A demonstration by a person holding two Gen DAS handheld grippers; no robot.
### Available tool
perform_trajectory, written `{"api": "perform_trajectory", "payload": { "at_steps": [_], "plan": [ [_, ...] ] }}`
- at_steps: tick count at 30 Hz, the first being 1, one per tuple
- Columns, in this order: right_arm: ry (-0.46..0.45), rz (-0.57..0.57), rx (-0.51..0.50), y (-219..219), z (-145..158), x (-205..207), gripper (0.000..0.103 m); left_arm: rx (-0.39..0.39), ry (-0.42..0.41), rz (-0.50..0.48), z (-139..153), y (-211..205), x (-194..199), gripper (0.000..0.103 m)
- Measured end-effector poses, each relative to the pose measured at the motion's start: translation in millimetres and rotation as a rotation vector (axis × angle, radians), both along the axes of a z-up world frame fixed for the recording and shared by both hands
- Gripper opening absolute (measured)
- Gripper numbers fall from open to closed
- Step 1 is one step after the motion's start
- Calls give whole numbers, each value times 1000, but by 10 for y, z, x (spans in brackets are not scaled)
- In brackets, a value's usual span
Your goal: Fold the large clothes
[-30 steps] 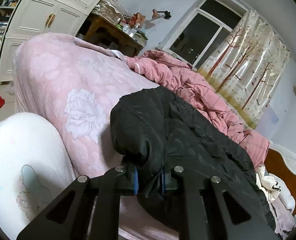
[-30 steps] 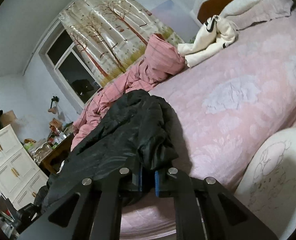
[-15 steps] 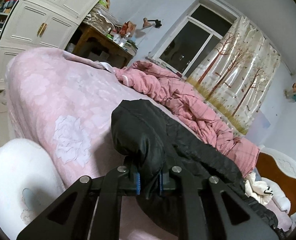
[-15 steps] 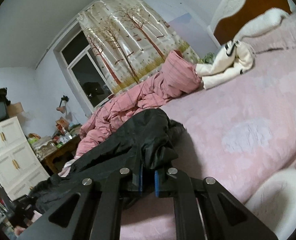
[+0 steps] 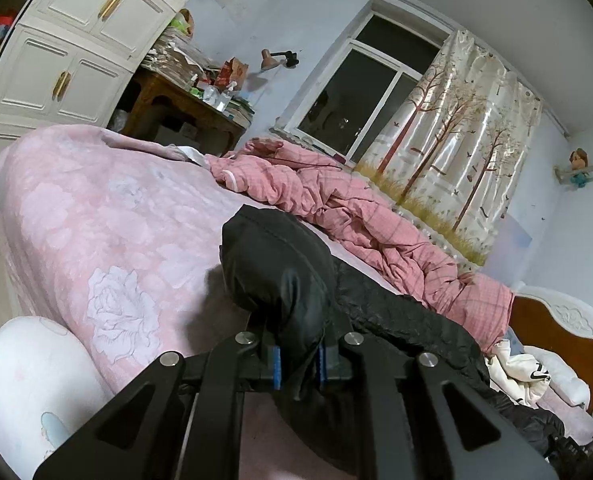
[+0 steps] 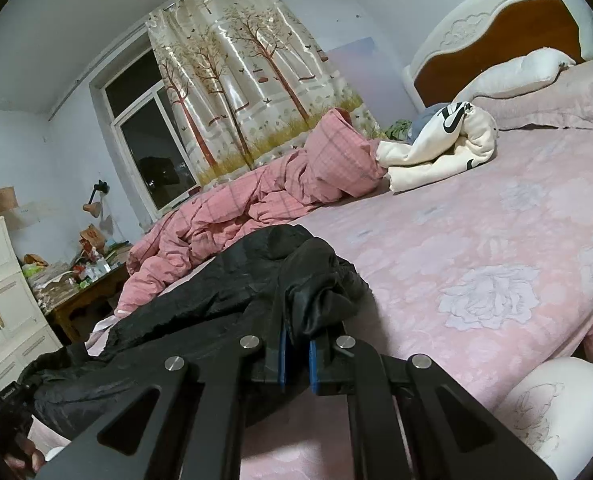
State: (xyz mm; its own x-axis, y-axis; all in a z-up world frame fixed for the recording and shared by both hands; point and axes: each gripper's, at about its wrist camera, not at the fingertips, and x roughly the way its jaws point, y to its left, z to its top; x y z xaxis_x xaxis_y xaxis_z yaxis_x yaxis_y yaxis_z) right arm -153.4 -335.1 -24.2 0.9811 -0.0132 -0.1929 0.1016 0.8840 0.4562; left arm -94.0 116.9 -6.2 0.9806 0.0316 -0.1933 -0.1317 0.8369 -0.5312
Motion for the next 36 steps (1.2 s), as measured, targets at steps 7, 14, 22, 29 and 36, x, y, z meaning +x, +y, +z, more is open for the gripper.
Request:
{"api": "perform_trajectory", "payload": {
  "at_steps": [7,14,22,29,36],
  "plan": [
    [-5,33,0,-14,117,49,8,7,-2,-5,60,20,45,11],
    [-49,89,-15,-66,598,419,8,82,18,-11,511,4,446,11],
    [50,166,-52,26,1149,1697,7,-40,145,-105,965,255,1508,11],
    [68,192,-20,14,1186,2687,7,137,300,-70,993,102,2455,10],
    [245,186,-83,145,616,3607,11,207,476,-57,430,105,3051,27]
  ]
}}
